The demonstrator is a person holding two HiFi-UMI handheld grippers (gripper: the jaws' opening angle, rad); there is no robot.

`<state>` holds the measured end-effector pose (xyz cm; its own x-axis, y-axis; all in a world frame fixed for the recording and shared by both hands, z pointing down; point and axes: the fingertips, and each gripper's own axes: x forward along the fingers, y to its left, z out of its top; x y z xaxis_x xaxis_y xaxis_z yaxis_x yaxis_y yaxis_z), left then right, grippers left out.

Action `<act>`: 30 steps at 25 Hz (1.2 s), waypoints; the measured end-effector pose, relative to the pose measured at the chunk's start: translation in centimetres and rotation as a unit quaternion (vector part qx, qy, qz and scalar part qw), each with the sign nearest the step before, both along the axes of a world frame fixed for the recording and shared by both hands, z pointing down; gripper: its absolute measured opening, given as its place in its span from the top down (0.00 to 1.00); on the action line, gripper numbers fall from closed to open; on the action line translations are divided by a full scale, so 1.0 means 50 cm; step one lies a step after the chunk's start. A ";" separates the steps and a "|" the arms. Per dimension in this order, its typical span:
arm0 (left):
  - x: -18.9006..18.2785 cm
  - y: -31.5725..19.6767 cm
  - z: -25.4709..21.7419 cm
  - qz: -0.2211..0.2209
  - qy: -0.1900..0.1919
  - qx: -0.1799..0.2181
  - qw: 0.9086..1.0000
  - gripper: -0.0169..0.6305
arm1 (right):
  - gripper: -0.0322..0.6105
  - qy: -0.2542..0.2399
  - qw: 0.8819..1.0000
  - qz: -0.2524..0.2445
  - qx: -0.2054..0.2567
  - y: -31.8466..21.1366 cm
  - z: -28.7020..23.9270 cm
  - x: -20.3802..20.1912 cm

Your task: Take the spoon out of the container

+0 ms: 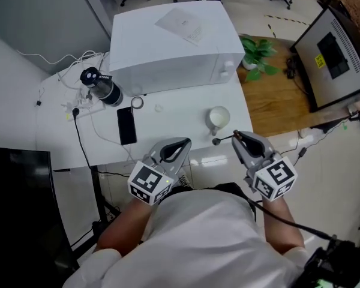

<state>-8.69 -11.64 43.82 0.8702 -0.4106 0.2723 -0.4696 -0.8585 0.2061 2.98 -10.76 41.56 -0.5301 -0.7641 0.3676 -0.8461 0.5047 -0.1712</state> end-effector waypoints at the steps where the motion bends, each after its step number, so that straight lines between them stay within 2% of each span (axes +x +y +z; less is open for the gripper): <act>1: -0.001 0.005 -0.002 -0.006 0.001 0.002 1.000 0.97 | 0.86 0.003 1.000 -0.005 0.002 0.001 -0.003 0.001; 7: 0.018 0.057 -0.003 -0.059 0.005 0.008 0.998 0.97 | 0.86 0.009 0.999 -0.043 0.010 0.053 -0.017 0.039; 15: 0.118 0.189 -0.009 -0.106 -0.006 0.013 0.994 0.97 | 0.86 -0.020 0.996 -0.078 0.026 0.167 -0.036 0.143; 22: 0.193 0.302 -0.025 -0.126 -0.008 0.013 0.992 0.97 | 0.86 -0.046 0.994 -0.097 0.032 0.270 -0.034 0.205; 30: 0.207 0.391 -0.030 -0.131 -0.035 0.025 0.990 0.97 | 0.86 -0.055 0.993 -0.102 0.037 0.349 -0.033 0.229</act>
<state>1.64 7.92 42.30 0.7120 -0.6341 0.3017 -0.6890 -0.7136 0.1264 14.41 6.67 39.91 -0.7101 -0.6597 0.2461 -0.7036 0.6783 -0.2120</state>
